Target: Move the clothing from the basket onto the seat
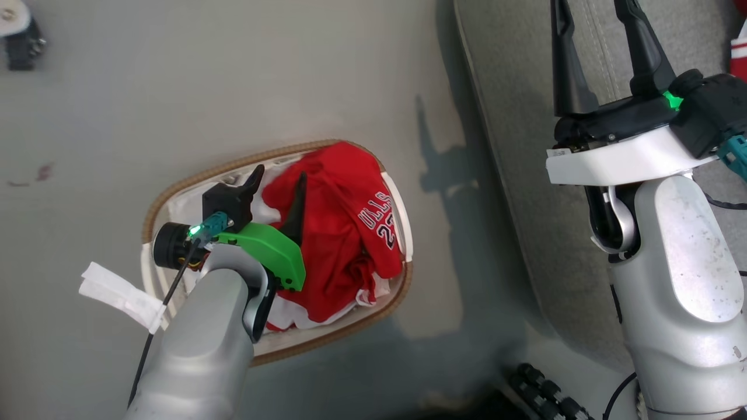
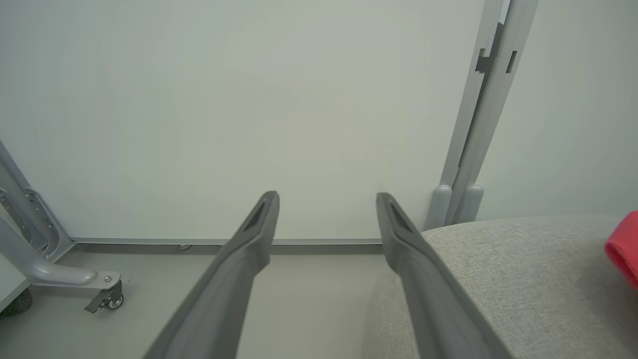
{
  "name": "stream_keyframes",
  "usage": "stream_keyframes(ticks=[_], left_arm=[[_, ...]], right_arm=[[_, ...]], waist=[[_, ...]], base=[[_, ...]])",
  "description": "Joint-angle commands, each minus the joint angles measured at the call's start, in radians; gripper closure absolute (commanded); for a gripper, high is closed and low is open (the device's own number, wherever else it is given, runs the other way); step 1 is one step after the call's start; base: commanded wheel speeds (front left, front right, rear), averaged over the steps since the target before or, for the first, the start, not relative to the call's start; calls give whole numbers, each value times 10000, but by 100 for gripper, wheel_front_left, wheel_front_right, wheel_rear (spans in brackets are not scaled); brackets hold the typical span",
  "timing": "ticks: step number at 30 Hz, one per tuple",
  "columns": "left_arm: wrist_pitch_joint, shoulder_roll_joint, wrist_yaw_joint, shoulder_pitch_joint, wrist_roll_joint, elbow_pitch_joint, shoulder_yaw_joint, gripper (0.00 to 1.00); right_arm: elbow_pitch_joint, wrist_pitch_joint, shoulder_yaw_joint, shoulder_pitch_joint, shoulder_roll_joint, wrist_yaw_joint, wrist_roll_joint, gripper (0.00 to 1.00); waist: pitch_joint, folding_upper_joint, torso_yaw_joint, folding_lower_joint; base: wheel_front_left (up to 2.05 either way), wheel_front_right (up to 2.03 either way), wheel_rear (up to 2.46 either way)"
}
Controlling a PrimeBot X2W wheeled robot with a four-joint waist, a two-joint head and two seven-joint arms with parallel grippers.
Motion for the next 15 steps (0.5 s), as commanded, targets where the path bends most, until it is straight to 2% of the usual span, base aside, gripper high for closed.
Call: stream_keyframes(ticks=[1,11,15], left_arm=[[6,93,-44,-338,-66,241,-17,0],[7,97,-79,-1005,-618,1984,-665,0],[14,96,-81,-1134,-1229,2586,-992,0]], right_arm=[[-119,-3,5,-187,-8,-14,58,0],[-801,-3,168,-316,-9,-14,475,0],[-923,-3,203,-335,-9,-14,496,0]], waist=[[1095,0,-889,0],[1813,0,-1363,0],[1931,0,-1429,0]], base=[[0,0,0],[0,0,0],[0,0,0]])
